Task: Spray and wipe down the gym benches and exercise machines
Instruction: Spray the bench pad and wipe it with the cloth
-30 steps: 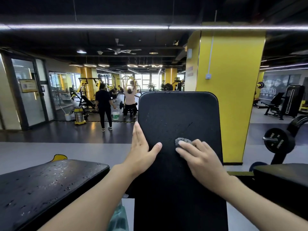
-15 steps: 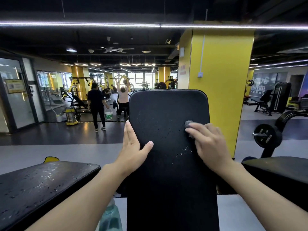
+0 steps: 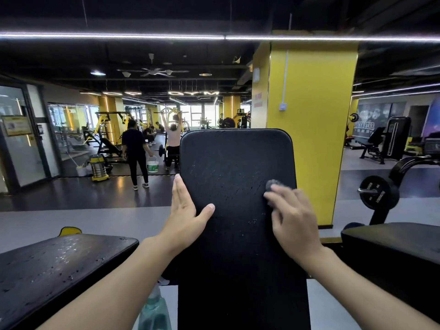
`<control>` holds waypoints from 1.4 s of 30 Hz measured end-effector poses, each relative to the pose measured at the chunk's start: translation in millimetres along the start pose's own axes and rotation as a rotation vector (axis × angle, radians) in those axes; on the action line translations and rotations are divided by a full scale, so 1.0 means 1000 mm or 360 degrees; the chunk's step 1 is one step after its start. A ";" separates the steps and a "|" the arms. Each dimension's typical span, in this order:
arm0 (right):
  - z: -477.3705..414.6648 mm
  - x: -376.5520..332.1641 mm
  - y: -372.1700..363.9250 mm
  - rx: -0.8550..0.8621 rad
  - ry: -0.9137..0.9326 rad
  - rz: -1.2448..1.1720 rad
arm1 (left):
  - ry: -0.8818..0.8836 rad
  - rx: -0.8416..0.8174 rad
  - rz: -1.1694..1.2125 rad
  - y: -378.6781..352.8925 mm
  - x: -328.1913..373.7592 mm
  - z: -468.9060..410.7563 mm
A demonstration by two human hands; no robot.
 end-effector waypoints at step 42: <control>0.000 0.054 0.013 -0.0661 -0.1062 -0.0398 | -0.1153 0.0434 -0.0652 -0.074 0.143 0.034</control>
Point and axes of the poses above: each hand's wrist, its own z-axis away from the middle knuckle, its own y-axis out of the back of the hand, x = y × z, the point moved 10 cm from there along -z, towards the middle knuckle, and after that the axes turned 12 degrees about x, right-handed, at the moved point
